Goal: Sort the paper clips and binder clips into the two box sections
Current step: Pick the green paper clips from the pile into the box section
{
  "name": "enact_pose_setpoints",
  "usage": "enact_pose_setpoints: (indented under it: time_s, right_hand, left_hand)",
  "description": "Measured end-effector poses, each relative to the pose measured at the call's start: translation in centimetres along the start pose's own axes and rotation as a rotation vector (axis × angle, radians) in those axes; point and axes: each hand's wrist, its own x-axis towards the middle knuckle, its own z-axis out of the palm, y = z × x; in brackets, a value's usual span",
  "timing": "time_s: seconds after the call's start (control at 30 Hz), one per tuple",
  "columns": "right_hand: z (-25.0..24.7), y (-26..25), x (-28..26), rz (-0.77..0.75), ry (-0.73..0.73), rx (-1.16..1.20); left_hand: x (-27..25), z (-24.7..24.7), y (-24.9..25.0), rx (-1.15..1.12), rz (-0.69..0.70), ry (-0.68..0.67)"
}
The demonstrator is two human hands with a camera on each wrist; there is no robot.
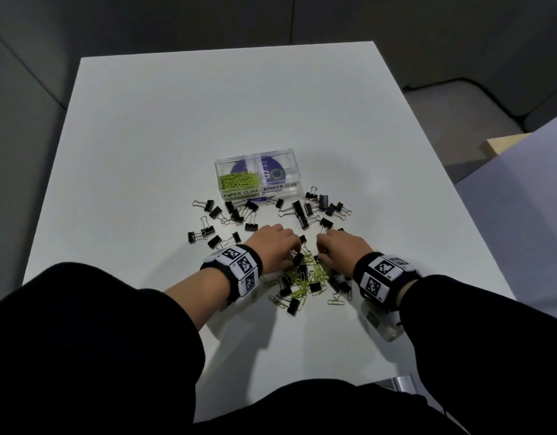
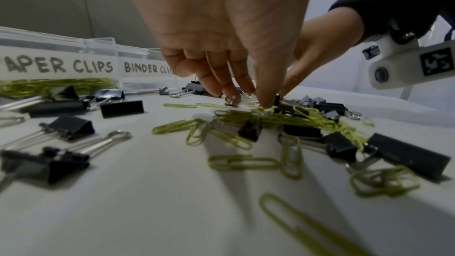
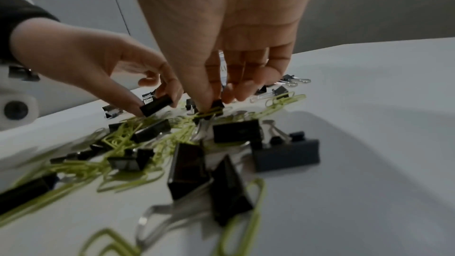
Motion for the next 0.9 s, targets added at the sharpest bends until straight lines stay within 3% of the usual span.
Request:
enact_pose_setpoints:
  time_s: [0.27,0.47,0.57,0.67,0.77,0.9]
  right_hand:
    - [0.0,-0.2,-0.3,-0.052,0.022,-0.044]
    - [-0.2,-0.6,0.0,-0.066,-0.018,-0.058]
    - [-0.2,-0.9,-0.2,-0.061,-0.005,-0.034]
    - [-0.4,-0.9,-0.5,-0.090,0.014,0.051]
    - [-1.5,-0.4,-0.6,-0.115,0.031,0.304]
    - [-3.0,1.1,0.1,-0.096,0.144,0.424]
  left_hand:
    - [-0.3,-0.2,-0.8,-0.078,-0.082,0.086]
    - [2.1,-1.6,-2.9,-0.023,-0.314,0.083]
    - [2.9,-1.5,-3.4,0.005,-0.357,0.118]
    - [3.1,-1.1,-2.7,-0.023,-0.236,0.152]
    - [2.6,-0.5,-1.5,0.000,-0.034,0.075]
    - [2.4,0.2,-0.7,0.069,0.012,0.053]
